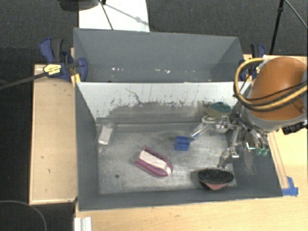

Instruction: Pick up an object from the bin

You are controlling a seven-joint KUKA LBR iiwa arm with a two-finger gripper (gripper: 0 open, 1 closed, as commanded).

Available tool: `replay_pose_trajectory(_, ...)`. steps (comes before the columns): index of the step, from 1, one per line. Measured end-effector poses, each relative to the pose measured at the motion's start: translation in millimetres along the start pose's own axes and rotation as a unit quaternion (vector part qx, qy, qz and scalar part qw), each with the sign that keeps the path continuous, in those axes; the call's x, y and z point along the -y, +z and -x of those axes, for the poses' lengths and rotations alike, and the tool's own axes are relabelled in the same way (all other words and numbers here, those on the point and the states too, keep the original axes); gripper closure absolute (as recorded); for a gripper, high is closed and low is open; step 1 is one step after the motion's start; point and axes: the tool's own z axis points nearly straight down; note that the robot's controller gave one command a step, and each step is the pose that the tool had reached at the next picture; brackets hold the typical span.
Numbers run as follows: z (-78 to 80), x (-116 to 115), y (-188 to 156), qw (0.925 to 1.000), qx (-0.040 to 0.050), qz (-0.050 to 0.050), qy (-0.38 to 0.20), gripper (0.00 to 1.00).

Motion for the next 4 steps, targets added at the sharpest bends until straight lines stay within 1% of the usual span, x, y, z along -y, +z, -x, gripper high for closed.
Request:
replay_pose_trajectory(1, 2.4, -0.4, 90.1, 0.9953, 0.0163, -0.002, -0.096, 0.0)
replay_pose_trajectory(2, 50.4, -66.0, 55.8, 0.986, 0.0073, 0.0, -0.166, 0.0)
replay_pose_trajectory(3, 68.5, -76.8, 123.5, 0.9623, 0.0052, -0.002, -0.272, 0.0)
replay_pose_trajectory(4, 71.0, -78.2, 120.6, 0.9624, 0.0097, -0.001, -0.271, 1.0)
